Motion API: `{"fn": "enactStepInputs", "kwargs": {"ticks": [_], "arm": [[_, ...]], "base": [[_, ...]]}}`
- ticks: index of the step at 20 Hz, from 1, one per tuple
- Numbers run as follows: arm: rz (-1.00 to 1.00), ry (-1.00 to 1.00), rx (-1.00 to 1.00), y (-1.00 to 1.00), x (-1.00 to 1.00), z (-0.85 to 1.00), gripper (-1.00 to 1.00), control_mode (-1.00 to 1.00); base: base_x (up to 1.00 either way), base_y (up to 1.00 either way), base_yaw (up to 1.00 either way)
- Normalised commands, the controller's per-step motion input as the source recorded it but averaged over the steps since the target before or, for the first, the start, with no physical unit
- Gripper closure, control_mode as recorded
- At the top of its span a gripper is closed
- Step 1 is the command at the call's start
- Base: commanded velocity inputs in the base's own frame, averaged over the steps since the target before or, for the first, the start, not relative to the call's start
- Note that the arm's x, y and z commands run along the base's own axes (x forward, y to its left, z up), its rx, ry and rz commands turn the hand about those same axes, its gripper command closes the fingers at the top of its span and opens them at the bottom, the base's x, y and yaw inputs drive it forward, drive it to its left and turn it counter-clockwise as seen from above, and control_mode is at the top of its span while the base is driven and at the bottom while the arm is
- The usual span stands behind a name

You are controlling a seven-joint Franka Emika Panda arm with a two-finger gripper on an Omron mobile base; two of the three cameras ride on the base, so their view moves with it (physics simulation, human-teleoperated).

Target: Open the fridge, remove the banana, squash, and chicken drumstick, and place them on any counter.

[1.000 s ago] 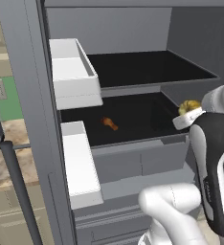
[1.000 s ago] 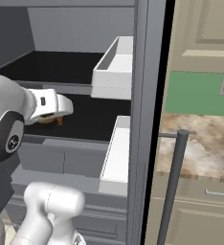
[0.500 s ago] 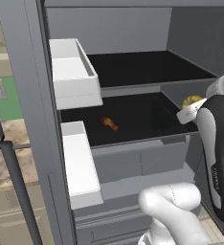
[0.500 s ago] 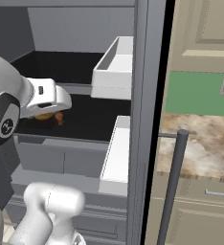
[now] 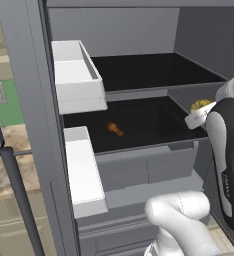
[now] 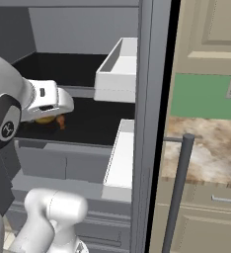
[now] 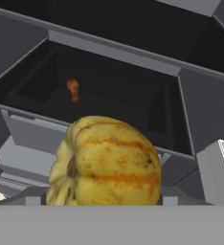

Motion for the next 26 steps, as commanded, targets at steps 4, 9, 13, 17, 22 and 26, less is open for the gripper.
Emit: {"fn": "enactStepInputs", "kwargs": {"ticks": [4,9,13,17,22,26], "arm": [[0.0,0.0,0.0,0.0,0.0,0.0,1.0,1.0],[0.0,0.0,0.0,0.0,0.0,0.0,1.0,1.0],[0.0,0.0,0.0,0.0,0.0,0.0,1.0,1.0],[0.0,0.0,0.0,0.0,0.0,0.0,1.0,1.0],[0.0,0.0,0.0,0.0,0.0,0.0,1.0,1.0],[0.0,0.0,0.0,0.0,0.0,0.0,1.0,1.0]], "base": [[-0.73,-0.05,0.0],[-1.0,-0.19,0.0],[-1.0,-0.24,0.0],[-1.0,-0.22,0.0],[-0.36,-0.37,0.0],[0.04,-0.86,0.0]]}}
